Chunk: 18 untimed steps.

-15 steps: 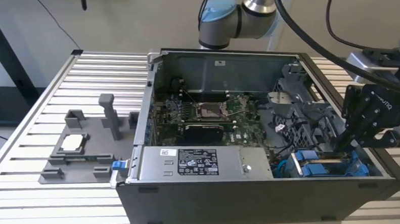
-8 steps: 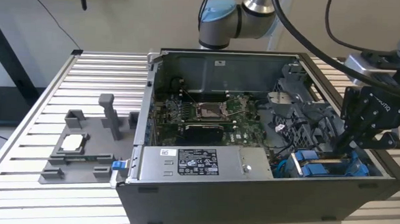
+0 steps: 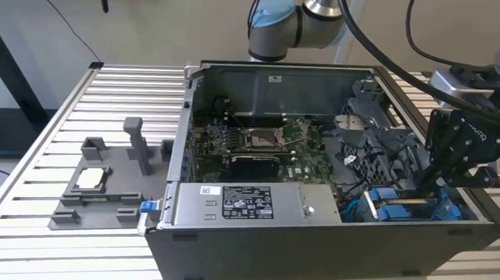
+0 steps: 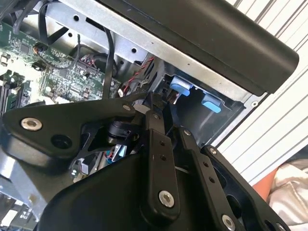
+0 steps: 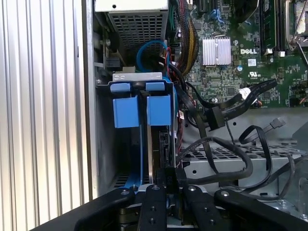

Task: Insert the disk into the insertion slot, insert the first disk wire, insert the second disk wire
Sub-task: 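Insert the first disk wire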

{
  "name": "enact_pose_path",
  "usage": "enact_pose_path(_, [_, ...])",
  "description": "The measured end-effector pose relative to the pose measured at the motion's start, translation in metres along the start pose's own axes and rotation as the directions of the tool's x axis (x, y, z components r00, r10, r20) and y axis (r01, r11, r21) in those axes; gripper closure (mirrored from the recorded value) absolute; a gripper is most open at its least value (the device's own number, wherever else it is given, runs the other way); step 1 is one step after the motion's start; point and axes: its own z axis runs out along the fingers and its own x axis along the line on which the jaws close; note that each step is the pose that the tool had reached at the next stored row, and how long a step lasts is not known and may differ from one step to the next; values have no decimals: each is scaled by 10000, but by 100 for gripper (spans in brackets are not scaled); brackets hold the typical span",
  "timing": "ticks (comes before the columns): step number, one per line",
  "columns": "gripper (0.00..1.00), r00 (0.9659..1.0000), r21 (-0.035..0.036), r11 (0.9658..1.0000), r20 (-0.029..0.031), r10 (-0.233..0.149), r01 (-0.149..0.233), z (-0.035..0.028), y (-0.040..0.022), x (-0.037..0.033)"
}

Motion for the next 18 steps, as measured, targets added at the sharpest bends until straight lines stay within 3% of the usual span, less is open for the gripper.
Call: enact_pose_path(18, [81, 10000, 0, 10000, 0, -24, 24, 40, -2, 0])
